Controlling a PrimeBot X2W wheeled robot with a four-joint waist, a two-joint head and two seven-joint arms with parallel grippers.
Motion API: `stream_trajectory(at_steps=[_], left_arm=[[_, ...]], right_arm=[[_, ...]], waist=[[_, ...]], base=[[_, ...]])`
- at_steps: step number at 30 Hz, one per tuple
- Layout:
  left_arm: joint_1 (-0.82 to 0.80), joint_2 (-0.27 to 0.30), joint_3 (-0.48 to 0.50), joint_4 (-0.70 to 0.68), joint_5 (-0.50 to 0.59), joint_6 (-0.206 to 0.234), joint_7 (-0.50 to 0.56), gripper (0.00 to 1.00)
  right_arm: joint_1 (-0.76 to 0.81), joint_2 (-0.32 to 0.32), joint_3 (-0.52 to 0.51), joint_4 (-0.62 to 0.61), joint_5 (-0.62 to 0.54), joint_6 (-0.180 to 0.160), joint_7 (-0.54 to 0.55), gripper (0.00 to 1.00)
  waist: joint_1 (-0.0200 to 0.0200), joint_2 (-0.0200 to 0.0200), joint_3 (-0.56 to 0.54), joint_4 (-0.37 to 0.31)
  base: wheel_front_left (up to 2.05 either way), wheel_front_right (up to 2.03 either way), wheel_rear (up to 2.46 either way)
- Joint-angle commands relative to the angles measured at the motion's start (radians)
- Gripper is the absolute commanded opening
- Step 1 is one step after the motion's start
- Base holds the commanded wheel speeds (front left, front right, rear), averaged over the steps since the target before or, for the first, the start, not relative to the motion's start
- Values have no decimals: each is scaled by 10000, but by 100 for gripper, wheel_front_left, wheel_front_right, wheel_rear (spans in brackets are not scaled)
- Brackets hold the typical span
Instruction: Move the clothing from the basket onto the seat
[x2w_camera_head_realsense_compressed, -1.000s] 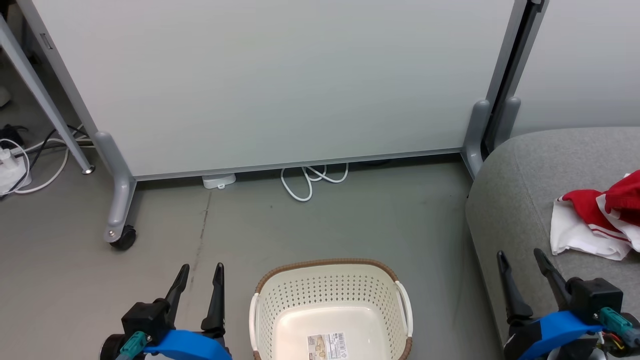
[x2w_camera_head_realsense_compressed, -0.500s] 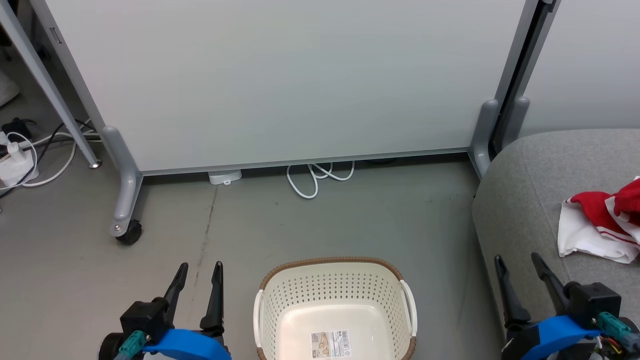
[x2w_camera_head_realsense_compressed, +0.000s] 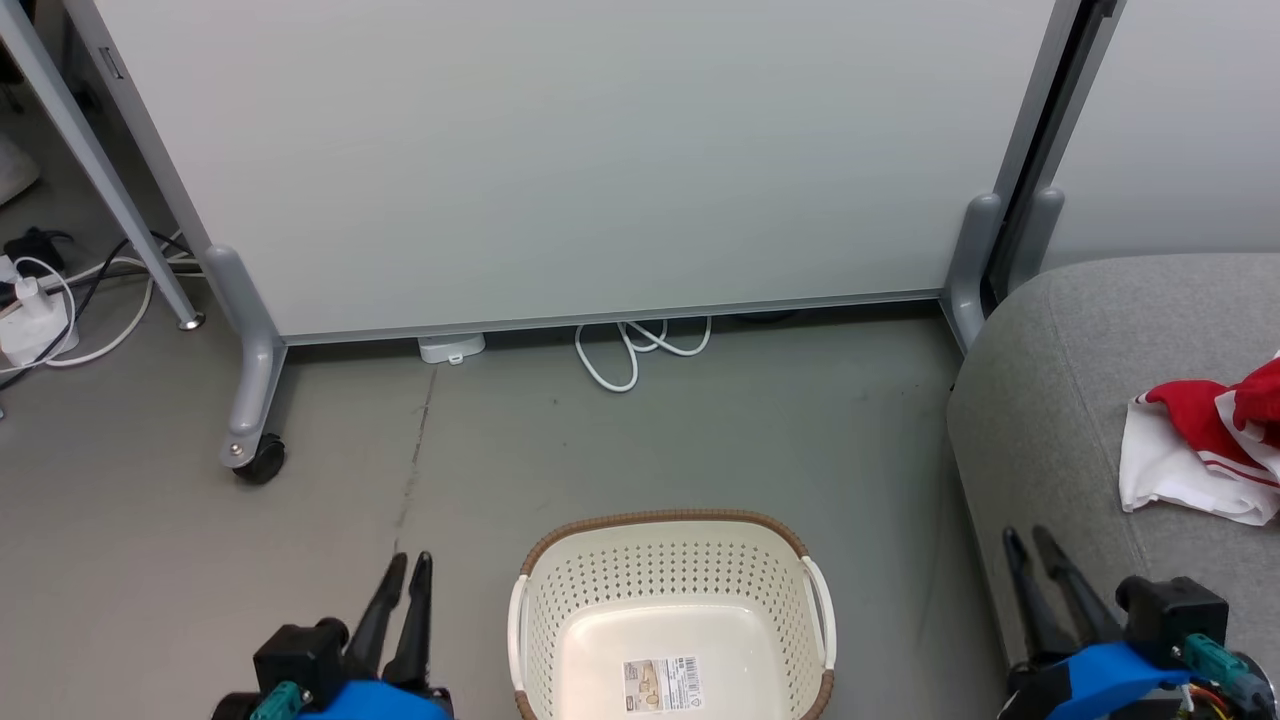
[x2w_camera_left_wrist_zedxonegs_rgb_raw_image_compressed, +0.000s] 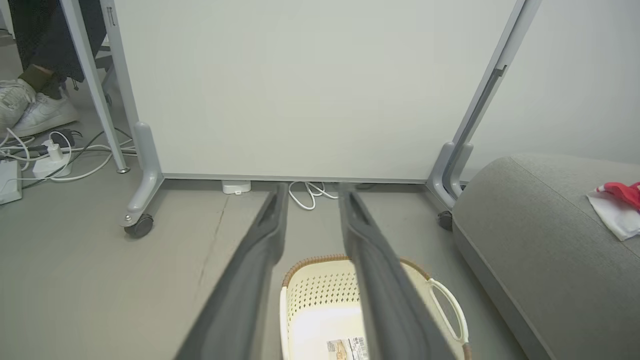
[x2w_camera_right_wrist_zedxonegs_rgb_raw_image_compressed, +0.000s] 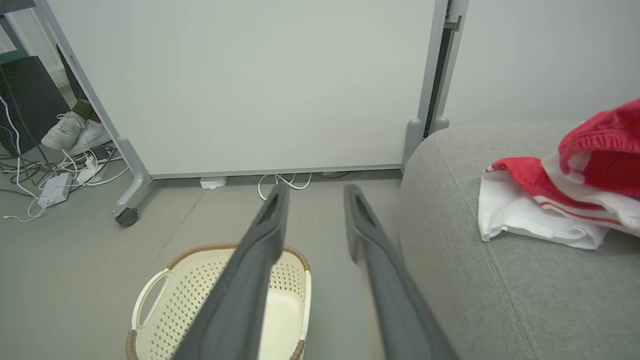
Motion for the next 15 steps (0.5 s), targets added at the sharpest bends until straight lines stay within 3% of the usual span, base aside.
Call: stream_trajectory(at_steps=[1, 7, 15], left_arm=[[35, -8, 14, 26, -69, 0, 29, 0], [498, -43, -35, 483, -54, 0, 24, 0], [391, -82, 263, 239, -1444, -2, 421, 0]], right_arm=[[-22, 2, -26, 71, 69, 0, 25, 0], [142, 46, -3, 561, 26, 0, 17, 0], [-20, 43, -72, 603, 1607, 0, 247, 0]], waist=[[0, -1, 1, -2], [1, -1, 2, -3], [0, -1, 18, -48]], base=[[0, 0, 0], [0, 0, 0], [0, 0, 0]])
